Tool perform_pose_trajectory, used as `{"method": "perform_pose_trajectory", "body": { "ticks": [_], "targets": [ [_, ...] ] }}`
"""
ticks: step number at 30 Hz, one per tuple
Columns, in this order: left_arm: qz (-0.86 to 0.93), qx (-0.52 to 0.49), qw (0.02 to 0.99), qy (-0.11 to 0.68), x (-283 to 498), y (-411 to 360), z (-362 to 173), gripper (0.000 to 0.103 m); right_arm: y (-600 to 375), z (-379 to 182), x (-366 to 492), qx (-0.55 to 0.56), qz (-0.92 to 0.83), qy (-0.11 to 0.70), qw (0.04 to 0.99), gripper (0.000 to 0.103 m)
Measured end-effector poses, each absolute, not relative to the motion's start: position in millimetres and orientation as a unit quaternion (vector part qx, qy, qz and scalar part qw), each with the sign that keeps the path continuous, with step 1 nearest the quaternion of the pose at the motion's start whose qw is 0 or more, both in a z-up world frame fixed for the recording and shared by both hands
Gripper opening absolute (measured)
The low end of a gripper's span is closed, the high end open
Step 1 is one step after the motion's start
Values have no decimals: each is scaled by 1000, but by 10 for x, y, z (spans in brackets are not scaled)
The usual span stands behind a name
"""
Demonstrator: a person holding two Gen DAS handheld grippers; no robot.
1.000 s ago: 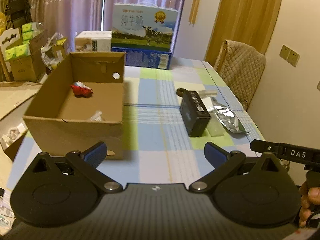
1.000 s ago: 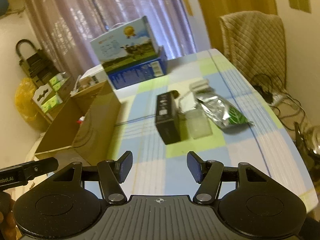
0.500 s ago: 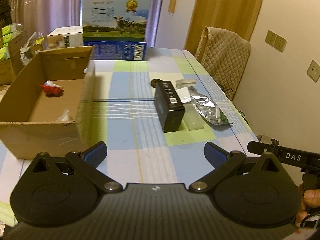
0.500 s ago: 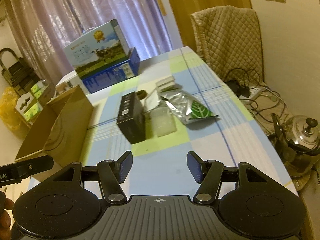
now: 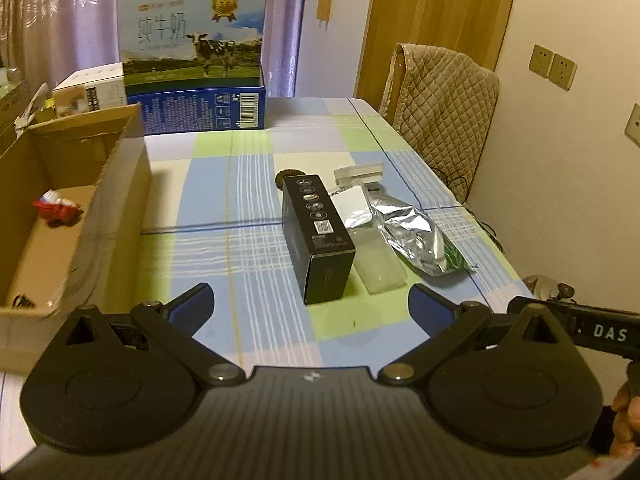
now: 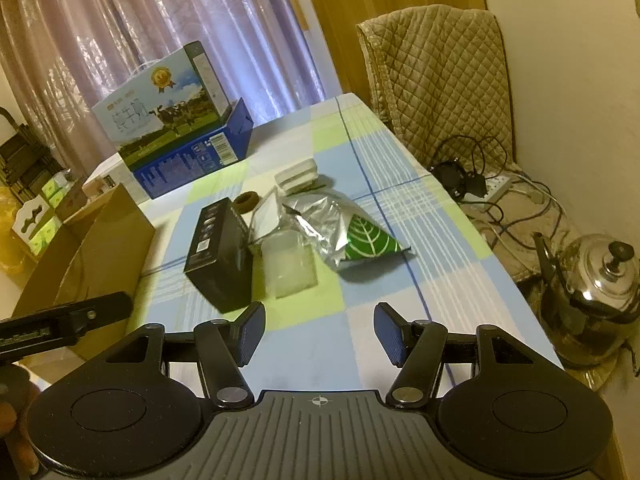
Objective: Organize objects
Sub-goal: 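Grasp the black FLYCO box with the left tool while the right tool grasps the clear plastic cup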
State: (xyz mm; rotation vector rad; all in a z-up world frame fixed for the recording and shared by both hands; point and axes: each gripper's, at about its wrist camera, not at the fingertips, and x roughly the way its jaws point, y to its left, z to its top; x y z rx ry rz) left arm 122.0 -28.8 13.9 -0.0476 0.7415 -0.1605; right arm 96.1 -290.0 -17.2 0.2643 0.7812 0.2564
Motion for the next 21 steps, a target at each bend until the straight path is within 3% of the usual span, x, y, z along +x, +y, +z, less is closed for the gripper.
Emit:
{"method": "perform_pose_trajectory", "body": {
  "ticks": [5, 14, 21],
  "targets": [
    [-77, -32, 928, 364, 1540, -356, -22, 99, -2878, -265, 1180, 122, 124, 379, 909, 58],
    [-85, -18, 921, 380, 1994, -493, -344, 86, -2810, -501, 1479, 109, 114, 386, 909, 57],
    [-86, 19, 921, 380, 2141, -598, -498, 62, -2771, -663, 1599, 101, 118, 396, 905, 57]
  ]
}}
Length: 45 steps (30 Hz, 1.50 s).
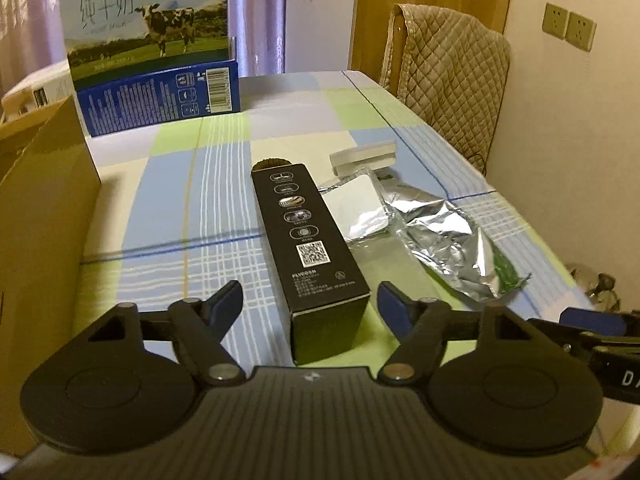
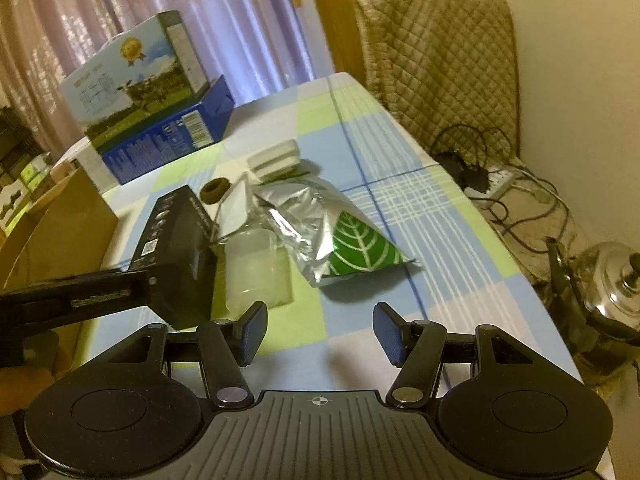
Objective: Organize objects
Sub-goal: 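Grasp the black FLYCO box with the left tool while the right tool grasps the clear plastic cup, then carry the black box and clear cup over the cardboard box with both tools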
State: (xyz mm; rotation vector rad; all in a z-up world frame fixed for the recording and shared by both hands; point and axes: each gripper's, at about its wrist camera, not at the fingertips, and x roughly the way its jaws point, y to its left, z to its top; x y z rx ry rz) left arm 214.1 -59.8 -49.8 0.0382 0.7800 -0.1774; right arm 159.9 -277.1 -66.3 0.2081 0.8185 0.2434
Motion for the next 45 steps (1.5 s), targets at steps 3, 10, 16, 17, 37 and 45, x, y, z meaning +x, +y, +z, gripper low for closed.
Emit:
{"method": "perform_pose_trajectory", "body": {
  "ticks": [3, 10, 16, 17, 37, 45],
  "targets": [
    [-84, 16, 917, 390, 2165, -557, -523, 40, -2677, -704, 1652, 84, 133, 398, 904, 57],
    [-65, 21, 919, 389, 1840, -276, -473, 38, -2381, -793, 1811, 46, 183, 389, 902, 57],
    [-55, 16, 919, 390, 1607, -119, -439, 38, -2066, -897, 2062, 14, 197, 381, 903, 57],
    [-55, 16, 919, 389, 1587, -110, -438, 38, -2021, -938, 2107, 7, 195, 385, 902, 57],
    [-65, 39, 915, 396, 1747, -132, -441, 39, -1738, -1229, 2225, -52, 178, 420, 888, 48],
    [-78, 56, 905, 415, 1276, -143, -378, 38, -1876, -1084, 1618, -28, 175, 432, 885, 48]
  ]
}}
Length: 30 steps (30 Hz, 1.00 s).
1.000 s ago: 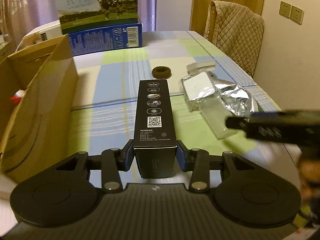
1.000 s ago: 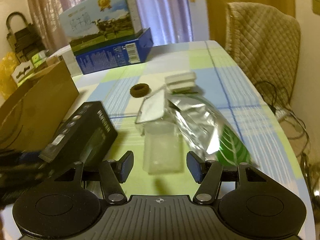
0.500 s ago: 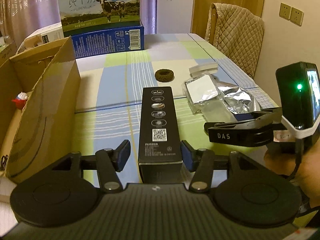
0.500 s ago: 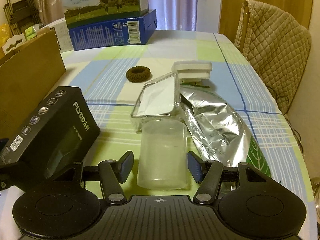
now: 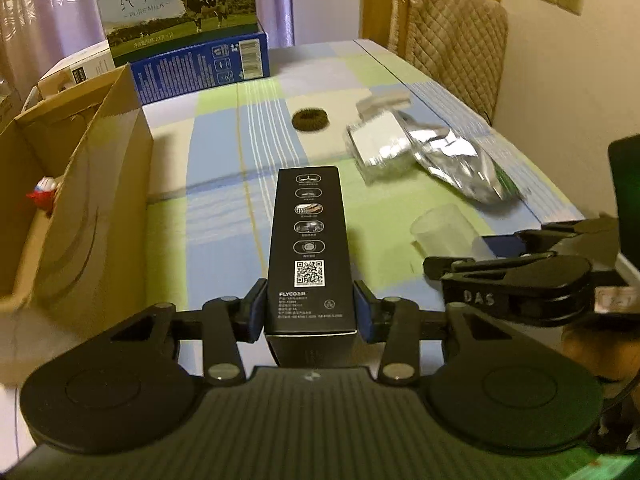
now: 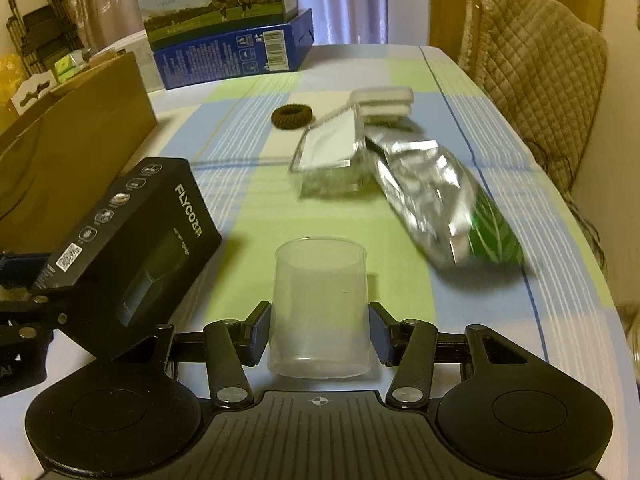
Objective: Organize objects
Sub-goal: 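Carry the black box and clear cup over the cardboard box with both tools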
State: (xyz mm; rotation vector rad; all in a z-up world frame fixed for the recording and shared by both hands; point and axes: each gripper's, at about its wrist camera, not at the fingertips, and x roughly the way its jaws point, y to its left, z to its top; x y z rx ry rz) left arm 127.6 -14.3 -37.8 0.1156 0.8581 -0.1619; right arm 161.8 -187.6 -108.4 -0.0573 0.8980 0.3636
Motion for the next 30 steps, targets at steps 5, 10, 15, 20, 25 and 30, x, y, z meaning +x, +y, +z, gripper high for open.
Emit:
{"method": "perform_pose_trajectory", "body": {
  "ticks": [5, 10, 15, 20, 25, 30],
  "targets": [
    [-82, 59, 902, 420, 841, -96, -331, 38, -1988, -1001, 1185, -11, 170, 434, 885, 48],
    [-79, 51, 900, 425, 659, -22, -338, 39, -1936, -1020, 933, -37, 177, 437, 881, 49],
    [-80, 43, 901, 424, 659, -1, -311, 45, -1921, -1086, 941, -46, 179, 446, 876, 49],
    [-85, 41, 902, 421, 747, -11, -283, 47, -1903, -1113, 940, -54, 173, 435, 882, 50],
    [-92, 40, 894, 436, 909, -19, -340, 47, -1905, -1122, 980, -50, 170, 428, 886, 50],
    [-105, 37, 882, 458, 1078, -29, -387, 46, -1896, -1131, 1023, -46, 169, 423, 889, 50]
  ]
}}
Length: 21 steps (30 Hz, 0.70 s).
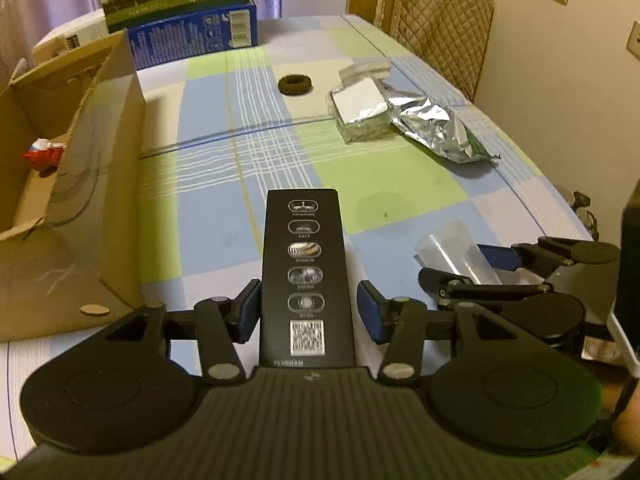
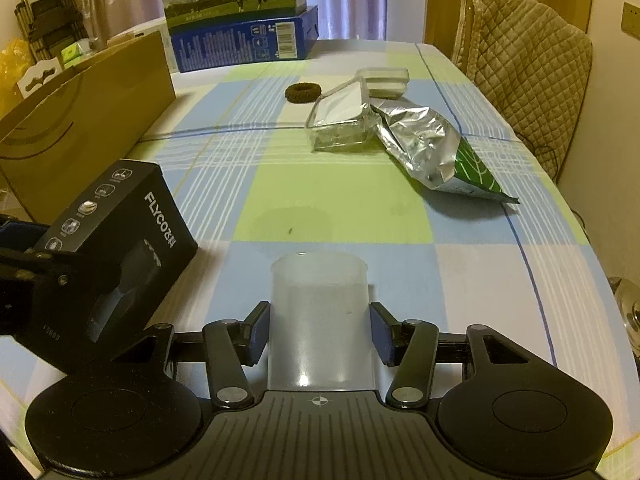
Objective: Organize objects
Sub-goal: 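Carry the black box and clear cup over the cardboard box with both tools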
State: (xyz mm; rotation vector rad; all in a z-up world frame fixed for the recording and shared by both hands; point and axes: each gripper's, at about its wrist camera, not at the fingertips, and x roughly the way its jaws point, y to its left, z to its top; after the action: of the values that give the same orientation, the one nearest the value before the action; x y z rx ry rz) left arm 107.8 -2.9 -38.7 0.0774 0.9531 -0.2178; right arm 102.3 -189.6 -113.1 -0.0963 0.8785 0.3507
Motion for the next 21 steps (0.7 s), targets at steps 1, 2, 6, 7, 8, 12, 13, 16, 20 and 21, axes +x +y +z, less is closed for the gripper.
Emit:
{"method": "perform_pose_trajectory", "body": {
  "ticks": [1, 2, 6, 7, 8, 12, 13, 16, 20, 21],
  "targets": [
    [-109, 39, 877, 466, 1125, -30, -404, 46, -1890, -1134, 1029, -47, 169, 422, 890, 50],
    [-111, 38, 874, 471, 1160, -29, -417, 46, -1882, -1138, 1033, -48, 169, 420, 890, 50],
    [-114, 41, 864, 490, 1281, -4, -454, 40, -1855, -1144, 1043, -52, 172, 417, 891, 50],
    [-115, 40, 861, 493, 1302, 7, -459, 40, -1851, -1145, 1047, -52, 173, 416, 891, 50],
    [-117, 37, 860, 495, 1316, 22, -463, 39, -1846, -1145, 1051, -53, 173, 416, 891, 50],
    [-122, 26, 857, 500, 1334, 61, -455, 38, -1829, -1148, 1063, -60, 174, 415, 891, 50],
    [-125, 23, 856, 501, 1322, 71, -449, 38, -1829, -1147, 1066, -59, 175, 416, 891, 50],
    [-124, 21, 857, 499, 1271, 80, -423, 38, -1838, -1140, 1068, -53, 178, 418, 889, 49],
    [-119, 18, 860, 496, 1197, 103, -382, 38, -1835, -1108, 1036, -56, 179, 413, 891, 49],
    [-119, 17, 860, 495, 1175, 102, -366, 38, -1843, -1088, 1027, -55, 178, 410, 893, 49]
  ]
}}
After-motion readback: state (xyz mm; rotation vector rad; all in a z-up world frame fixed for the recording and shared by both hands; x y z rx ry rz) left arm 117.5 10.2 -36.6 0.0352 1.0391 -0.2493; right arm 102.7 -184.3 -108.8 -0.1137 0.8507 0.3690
